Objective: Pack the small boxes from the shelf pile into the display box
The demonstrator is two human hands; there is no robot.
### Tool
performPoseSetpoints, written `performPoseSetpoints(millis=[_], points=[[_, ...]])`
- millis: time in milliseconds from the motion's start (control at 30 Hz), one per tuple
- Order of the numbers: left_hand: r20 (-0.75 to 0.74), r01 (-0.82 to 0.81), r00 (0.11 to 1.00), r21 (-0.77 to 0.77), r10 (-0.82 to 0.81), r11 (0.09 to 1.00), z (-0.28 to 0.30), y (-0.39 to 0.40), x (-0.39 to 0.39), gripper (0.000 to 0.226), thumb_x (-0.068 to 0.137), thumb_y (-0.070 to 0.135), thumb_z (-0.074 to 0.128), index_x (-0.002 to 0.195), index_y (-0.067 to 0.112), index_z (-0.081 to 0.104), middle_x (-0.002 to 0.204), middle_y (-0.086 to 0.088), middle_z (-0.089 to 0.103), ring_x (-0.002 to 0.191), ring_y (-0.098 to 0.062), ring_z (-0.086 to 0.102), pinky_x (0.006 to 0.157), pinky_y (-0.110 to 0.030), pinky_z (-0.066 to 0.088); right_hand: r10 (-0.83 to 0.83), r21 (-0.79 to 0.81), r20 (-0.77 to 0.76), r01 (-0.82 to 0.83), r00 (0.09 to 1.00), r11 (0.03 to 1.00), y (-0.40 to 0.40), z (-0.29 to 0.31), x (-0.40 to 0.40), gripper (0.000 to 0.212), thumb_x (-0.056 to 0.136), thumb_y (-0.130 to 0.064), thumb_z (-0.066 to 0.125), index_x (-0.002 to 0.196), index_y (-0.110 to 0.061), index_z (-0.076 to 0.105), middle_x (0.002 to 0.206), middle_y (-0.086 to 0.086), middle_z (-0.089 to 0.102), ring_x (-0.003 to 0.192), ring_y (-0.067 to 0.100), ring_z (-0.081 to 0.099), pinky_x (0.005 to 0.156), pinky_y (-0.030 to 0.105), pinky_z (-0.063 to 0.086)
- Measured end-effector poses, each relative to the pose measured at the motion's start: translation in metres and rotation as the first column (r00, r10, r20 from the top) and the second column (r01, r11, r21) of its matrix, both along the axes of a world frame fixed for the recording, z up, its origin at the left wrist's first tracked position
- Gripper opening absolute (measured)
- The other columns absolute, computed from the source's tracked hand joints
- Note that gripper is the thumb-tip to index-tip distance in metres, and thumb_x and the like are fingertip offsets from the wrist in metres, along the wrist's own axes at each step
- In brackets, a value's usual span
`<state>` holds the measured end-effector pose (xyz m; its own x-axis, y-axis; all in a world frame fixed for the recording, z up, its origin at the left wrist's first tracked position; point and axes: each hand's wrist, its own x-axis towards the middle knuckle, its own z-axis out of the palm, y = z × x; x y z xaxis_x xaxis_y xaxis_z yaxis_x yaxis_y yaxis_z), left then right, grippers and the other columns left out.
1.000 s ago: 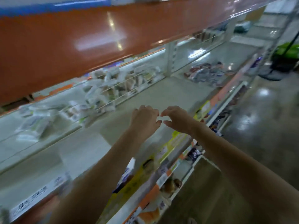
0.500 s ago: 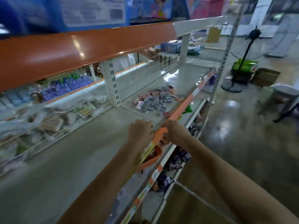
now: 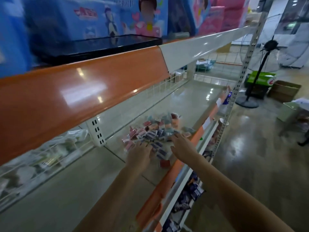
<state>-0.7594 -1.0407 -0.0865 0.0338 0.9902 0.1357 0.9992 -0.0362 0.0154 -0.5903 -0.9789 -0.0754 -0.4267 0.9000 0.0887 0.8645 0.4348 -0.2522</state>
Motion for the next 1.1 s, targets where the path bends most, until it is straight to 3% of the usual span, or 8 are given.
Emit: performPoseSetpoints(millis=[233, 333, 633, 733, 833, 933, 1000, 1100], points=[[-0.026, -0.027, 0.999, 0.043, 0.028, 0.999, -0.01, 0.014, 0.004, 0.035, 0.093, 0.024, 0.049, 0.128, 0.025, 0.047, 0.129, 0.006, 0.049, 0.123, -0.015, 0.037, 0.096, -0.026, 0.032, 0.093, -0.027, -0.109, -0.096, 0.99, 0.995, 0.034, -0.021, 0.001, 0.025, 0.098, -0.015, 0.038, 0.119, -0.013, 0.051, 0.122, 0.006, 0.052, 0.113, 0.025, 0.044, 0.098, 0.033, 0.036], [-0.02, -0.051, 0.998, 0.059, 0.053, 0.997, -0.008, 0.018, 0.009, 0.035, 0.094, 0.024, 0.048, 0.129, 0.026, 0.045, 0.132, 0.008, 0.046, 0.126, -0.013, 0.034, 0.098, -0.024, 0.031, 0.168, 0.057, -0.05, -0.165, 0.985, 0.985, 0.046, -0.027, 0.004, 0.025, 0.098, -0.018, 0.042, 0.12, -0.016, 0.052, 0.12, 0.006, 0.053, 0.114, 0.023, 0.045, 0.098, 0.033, 0.037], [-0.052, -0.181, 0.982, 0.024, 0.182, 0.983, -0.01, 0.022, 0.027, 0.038, 0.094, 0.029, 0.049, 0.131, 0.024, 0.045, 0.134, 0.004, 0.046, 0.128, -0.017, 0.036, 0.103, -0.029, 0.029, 0.359, 0.047, -0.12, -0.356, 0.925, 0.933, 0.071, -0.028, 0.022, 0.032, 0.093, -0.003, 0.045, 0.12, -0.017, 0.054, 0.12, 0.003, 0.049, 0.113, 0.021, 0.041, 0.093, 0.028, 0.035], [-0.059, -0.203, 0.977, 0.04, 0.205, 0.978, -0.007, 0.018, 0.031, 0.035, 0.082, 0.024, 0.067, 0.116, 0.021, 0.06, 0.117, 0.003, 0.06, 0.115, -0.02, 0.051, 0.096, -0.032, 0.041, 0.399, 0.029, -0.17, -0.401, 0.901, 0.916, 0.076, -0.024, 0.024, 0.03, 0.092, -0.002, 0.048, 0.117, -0.017, 0.055, 0.118, 0.003, 0.048, 0.11, 0.02, 0.045, 0.093, 0.029, 0.04], [-0.121, -0.147, 0.98, 0.099, 0.159, 0.984, -0.005, 0.016, 0.032, 0.042, 0.049, 0.022, 0.091, 0.085, 0.024, 0.069, 0.085, 0.008, 0.068, 0.082, -0.014, 0.065, 0.072, -0.027, 0.053, 0.424, 0.015, -0.249, -0.435, 0.871, 0.9, 0.074, -0.014, 0.022, 0.027, 0.092, -0.005, 0.052, 0.117, -0.014, 0.057, 0.118, 0.004, 0.05, 0.107, 0.021, 0.051, 0.091, 0.032, 0.045], [-0.157, -0.103, 0.98, 0.137, 0.125, 0.985, 0.006, 0.012, 0.034, 0.041, 0.041, 0.036, 0.092, 0.072, 0.025, 0.068, 0.073, 0.01, 0.066, 0.07, -0.01, 0.065, 0.063, -0.021, 0.051, 0.464, 0.031, -0.299, -0.477, 0.834, 0.878, 0.067, -0.003, 0.017, 0.025, 0.092, -0.01, 0.053, 0.116, -0.013, 0.058, 0.117, 0.004, 0.05, 0.107, 0.019, 0.051, 0.088, 0.028, 0.044], [-0.135, -0.144, 0.977, 0.144, 0.164, 0.979, 0.014, 0.002, 0.032, 0.039, 0.048, 0.042, 0.088, 0.076, 0.024, 0.068, 0.078, 0.008, 0.067, 0.077, -0.012, 0.066, 0.068, -0.021, 0.051, 0.481, 0.055, -0.331, -0.493, 0.811, 0.868, 0.062, 0.004, 0.012, 0.026, 0.093, -0.01, 0.053, 0.117, -0.014, 0.059, 0.118, 0.003, 0.05, 0.107, 0.018, 0.051, 0.085, 0.023, 0.041], [0.008, -0.281, 0.959, 0.159, 0.284, 0.946, 0.021, -0.021, 0.023, 0.035, 0.084, 0.04, 0.062, 0.114, 0.022, 0.061, 0.115, 0.005, 0.06, 0.114, -0.017, 0.051, 0.095, -0.031, 0.037, 0.53, 0.074, -0.34, -0.54, 0.777, 0.839, 0.049, 0.012, -0.002, 0.031, 0.091, -0.007, 0.053, 0.121, -0.014, 0.057, 0.123, 0.001, 0.047, 0.113, 0.018, 0.048, 0.085, 0.017, 0.036]])
